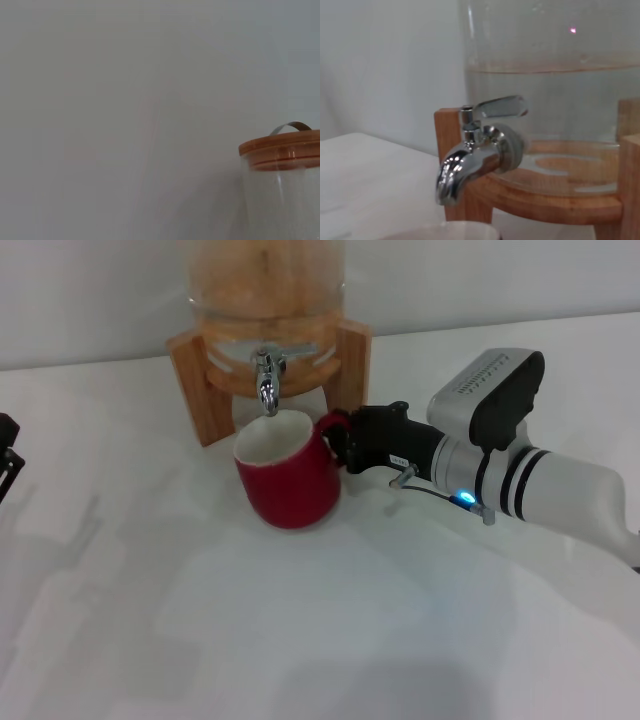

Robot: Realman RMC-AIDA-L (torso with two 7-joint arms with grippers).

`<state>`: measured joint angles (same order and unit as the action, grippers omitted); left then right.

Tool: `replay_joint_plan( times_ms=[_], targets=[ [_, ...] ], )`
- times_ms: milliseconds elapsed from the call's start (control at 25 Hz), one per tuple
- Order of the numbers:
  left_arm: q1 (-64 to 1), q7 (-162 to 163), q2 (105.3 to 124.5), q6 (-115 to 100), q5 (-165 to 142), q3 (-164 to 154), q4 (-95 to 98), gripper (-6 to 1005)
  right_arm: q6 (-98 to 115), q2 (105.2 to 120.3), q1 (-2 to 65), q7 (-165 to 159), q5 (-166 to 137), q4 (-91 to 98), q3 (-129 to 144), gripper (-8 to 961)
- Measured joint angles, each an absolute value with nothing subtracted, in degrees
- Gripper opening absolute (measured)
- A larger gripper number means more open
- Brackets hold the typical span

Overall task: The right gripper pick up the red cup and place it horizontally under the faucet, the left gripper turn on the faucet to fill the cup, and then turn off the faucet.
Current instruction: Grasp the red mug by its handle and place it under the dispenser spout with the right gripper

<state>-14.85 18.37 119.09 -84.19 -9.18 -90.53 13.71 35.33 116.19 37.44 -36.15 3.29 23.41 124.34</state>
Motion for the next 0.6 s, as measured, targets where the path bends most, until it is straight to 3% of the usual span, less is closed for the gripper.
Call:
replay_joint_plan(
  times_ms=[600],
  targets=[
    [-14.94, 18.37, 119.09, -84.20, -9.13, -90.52, 13.72, 828, 35.31, 116.19, 38.17, -36.14, 3.35, 23.60, 125.07, 260]
  ],
)
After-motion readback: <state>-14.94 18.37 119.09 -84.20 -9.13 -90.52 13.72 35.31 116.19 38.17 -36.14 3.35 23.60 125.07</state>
